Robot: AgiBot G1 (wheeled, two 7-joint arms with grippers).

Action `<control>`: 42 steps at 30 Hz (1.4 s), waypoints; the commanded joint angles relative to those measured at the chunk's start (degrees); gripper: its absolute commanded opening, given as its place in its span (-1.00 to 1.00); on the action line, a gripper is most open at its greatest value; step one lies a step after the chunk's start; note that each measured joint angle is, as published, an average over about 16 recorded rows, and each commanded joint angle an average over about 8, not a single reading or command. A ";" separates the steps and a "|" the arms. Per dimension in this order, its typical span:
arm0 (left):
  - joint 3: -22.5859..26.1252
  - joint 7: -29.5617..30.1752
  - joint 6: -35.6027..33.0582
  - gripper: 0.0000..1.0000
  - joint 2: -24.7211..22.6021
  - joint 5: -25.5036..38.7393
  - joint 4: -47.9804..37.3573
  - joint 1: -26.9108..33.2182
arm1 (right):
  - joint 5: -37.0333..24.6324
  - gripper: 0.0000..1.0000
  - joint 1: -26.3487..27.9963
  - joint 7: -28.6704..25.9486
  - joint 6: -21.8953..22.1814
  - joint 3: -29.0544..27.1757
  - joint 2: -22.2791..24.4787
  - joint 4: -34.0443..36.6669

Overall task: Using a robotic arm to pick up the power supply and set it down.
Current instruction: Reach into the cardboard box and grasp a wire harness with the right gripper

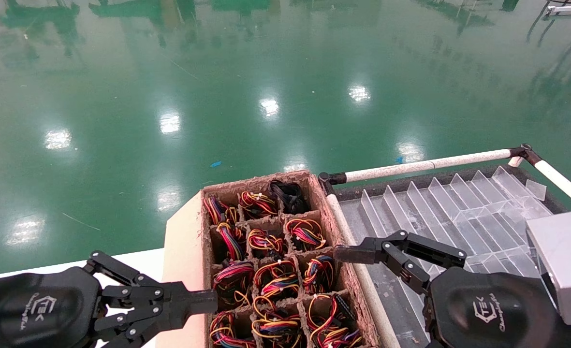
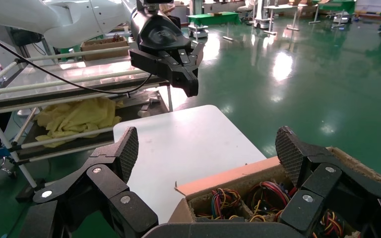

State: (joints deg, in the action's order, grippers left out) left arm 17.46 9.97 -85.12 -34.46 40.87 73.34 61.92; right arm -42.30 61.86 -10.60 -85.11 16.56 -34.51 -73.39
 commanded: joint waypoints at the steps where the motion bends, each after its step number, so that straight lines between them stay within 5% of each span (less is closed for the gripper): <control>1: 0.00 0.00 0.00 1.00 0.00 0.00 0.00 0.00 | 0.09 1.00 -0.03 0.04 -0.03 -0.08 -0.04 0.09; 13: 0.04 -0.02 -0.01 1.00 0.00 -0.02 -0.03 0.03 | -11.62 1.00 2.41 -2.86 4.53 3.38 2.27 -2.38; 23: 0.06 -0.04 0.00 1.00 0.01 -0.03 -0.04 0.03 | -24.39 0.96 5.72 -6.63 8.32 8.46 -0.17 -2.74; 31: 0.08 -0.05 0.00 1.00 0.02 -0.05 -0.04 0.04 | -32.72 -0.49 10.26 -10.86 7.58 13.25 -4.84 -1.03; 36: 0.09 -0.05 0.01 1.00 0.02 -0.05 -0.04 0.04 | -35.97 -0.87 12.65 -13.76 6.73 15.56 -7.72 1.73; 42: 0.11 -0.06 0.02 1.00 0.03 -0.06 -0.04 0.04 | -38.32 -1.00 14.52 -14.87 6.54 16.99 -10.11 4.06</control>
State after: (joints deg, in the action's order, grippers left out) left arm 17.57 9.91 -85.10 -34.43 40.81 73.30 61.96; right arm -80.69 76.18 -25.58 -78.51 33.51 -44.26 -69.80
